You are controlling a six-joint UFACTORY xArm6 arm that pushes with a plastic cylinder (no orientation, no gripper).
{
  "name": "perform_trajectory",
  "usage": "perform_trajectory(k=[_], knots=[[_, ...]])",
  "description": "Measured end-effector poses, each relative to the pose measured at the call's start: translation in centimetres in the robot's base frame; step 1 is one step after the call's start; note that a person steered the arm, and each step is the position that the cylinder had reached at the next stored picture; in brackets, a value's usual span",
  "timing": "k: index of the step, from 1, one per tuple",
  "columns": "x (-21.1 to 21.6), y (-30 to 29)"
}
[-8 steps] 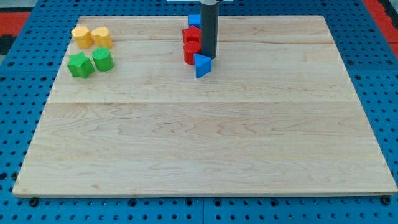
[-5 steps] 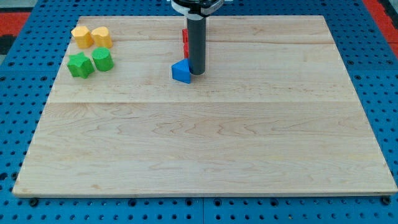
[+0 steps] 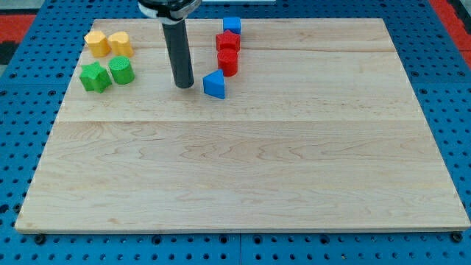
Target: Place the triangle below the red circle
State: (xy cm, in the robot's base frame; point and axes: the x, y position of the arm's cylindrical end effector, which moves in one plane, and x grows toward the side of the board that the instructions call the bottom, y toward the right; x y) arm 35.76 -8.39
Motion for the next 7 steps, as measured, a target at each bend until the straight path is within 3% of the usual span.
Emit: perform_trajectory(k=[2,3,4,5,6,7], knots=[[0.2,3.8],[4.1,-1.7],[12.4,-11.3],[12.2,-21.8],[9.5,-22.0],[0.9,-21.1]])
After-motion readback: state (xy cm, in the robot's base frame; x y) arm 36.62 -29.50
